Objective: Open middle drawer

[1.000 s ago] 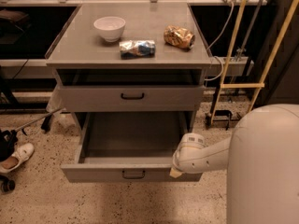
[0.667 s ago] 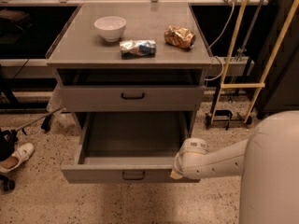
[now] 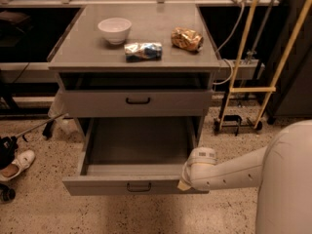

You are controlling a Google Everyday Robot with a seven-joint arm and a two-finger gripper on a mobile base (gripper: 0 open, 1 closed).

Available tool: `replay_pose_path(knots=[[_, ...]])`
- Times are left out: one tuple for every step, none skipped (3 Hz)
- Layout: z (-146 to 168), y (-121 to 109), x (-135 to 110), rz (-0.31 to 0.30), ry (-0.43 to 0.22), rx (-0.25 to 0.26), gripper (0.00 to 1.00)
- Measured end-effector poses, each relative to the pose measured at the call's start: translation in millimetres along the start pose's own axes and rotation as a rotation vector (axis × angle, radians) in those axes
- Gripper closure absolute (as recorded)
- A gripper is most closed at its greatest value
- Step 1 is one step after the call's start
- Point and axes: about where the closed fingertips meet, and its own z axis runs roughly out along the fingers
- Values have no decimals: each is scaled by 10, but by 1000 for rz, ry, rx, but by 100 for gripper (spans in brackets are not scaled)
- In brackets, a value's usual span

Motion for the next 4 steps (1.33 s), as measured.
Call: replay_pose_path(knots=[[-5, 5, -16, 0, 0, 0, 100], [-23, 69, 26, 12, -5, 7, 100], [-23, 69, 26, 12, -5, 7, 81], [-23, 69, 26, 12, -5, 7, 58]])
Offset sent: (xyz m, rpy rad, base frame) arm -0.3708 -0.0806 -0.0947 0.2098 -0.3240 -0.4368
